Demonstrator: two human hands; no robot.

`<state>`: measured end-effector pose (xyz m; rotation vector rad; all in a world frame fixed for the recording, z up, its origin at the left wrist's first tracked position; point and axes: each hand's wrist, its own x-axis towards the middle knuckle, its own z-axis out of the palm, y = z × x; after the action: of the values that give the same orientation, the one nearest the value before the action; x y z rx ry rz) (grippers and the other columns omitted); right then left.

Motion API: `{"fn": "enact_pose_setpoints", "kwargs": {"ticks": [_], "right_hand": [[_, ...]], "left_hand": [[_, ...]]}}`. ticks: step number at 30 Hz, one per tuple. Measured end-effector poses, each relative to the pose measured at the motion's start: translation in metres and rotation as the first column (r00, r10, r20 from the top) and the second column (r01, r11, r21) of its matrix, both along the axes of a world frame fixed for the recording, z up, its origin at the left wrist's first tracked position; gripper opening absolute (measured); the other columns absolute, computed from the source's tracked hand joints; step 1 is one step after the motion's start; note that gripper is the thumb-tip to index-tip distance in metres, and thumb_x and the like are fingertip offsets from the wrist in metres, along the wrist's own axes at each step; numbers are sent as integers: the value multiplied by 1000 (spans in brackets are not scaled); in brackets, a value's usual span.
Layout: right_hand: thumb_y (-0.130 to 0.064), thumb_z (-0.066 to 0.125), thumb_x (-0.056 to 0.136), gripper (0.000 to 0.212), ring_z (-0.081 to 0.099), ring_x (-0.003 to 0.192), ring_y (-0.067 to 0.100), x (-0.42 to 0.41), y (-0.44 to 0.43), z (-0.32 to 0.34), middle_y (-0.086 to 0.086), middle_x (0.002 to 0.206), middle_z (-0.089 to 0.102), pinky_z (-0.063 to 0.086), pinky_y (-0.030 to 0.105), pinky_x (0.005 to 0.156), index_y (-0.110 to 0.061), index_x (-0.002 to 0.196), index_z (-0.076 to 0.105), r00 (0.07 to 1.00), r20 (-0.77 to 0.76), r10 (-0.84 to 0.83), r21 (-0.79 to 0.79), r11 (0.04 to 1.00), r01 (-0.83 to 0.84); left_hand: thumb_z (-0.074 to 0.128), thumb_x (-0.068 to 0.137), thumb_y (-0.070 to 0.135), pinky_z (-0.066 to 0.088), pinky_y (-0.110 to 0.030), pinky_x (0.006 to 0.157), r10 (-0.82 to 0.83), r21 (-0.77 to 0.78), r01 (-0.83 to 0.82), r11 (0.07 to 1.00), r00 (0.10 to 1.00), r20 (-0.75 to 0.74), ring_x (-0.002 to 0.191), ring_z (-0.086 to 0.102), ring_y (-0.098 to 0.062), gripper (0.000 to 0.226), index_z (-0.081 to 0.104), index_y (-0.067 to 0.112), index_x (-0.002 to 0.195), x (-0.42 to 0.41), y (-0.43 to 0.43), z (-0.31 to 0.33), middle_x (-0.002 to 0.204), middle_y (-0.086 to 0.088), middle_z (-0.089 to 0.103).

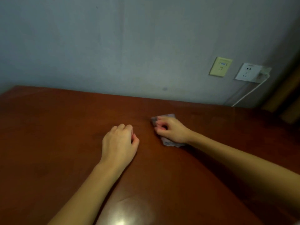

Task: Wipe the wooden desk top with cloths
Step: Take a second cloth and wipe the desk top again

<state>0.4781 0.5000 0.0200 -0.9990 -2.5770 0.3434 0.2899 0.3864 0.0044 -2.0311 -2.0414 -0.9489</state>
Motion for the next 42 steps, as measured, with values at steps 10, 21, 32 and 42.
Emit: {"fn": "enact_pose_setpoints", "kwargs": {"ticks": [10, 21, 32, 42], "right_hand": [[-25, 50, 95, 30, 56, 77, 28, 9, 142, 2, 18, 76, 57, 33, 33, 63, -13, 68, 46, 846, 85, -526, -5, 849, 528], [-15, 56, 89, 30, 53, 69, 20, -95, 85, -3, 12, 72, 55, 35, 30, 64, -17, 62, 45, 999, 2, -53, 28, 998, 53], [-17, 53, 95, 34, 53, 69, 22, 40, 132, 3, 13, 69, 53, 31, 29, 61, -15, 62, 43, 904, 41, -425, -28, 904, 426], [-19, 54, 89, 23, 61, 78, 32, -69, 91, -3, 17, 80, 64, 43, 37, 68, -8, 69, 59, 989, 33, -143, 45, 989, 142]], "left_hand": [[44, 92, 31, 29, -25, 59, 36, -70, -39, 997, 999, -36, 73, 38, -11, 16, 39, 23, 78, 3, 5, 3, 78, 8, 43], [55, 83, 28, 31, -28, 57, 17, -38, -18, 999, 999, -29, 75, 54, -20, 23, 40, 21, 68, 2, 6, 1, 73, 5, 50], [48, 88, 31, 31, -27, 56, 52, -41, -55, 998, 997, -58, 71, 47, -14, 20, 41, 23, 72, 5, 7, 1, 74, 7, 46], [53, 86, 32, 31, -28, 54, 48, -69, -52, 996, 997, -53, 70, 50, -16, 20, 46, 21, 70, 2, 5, 4, 70, 6, 49]]}}
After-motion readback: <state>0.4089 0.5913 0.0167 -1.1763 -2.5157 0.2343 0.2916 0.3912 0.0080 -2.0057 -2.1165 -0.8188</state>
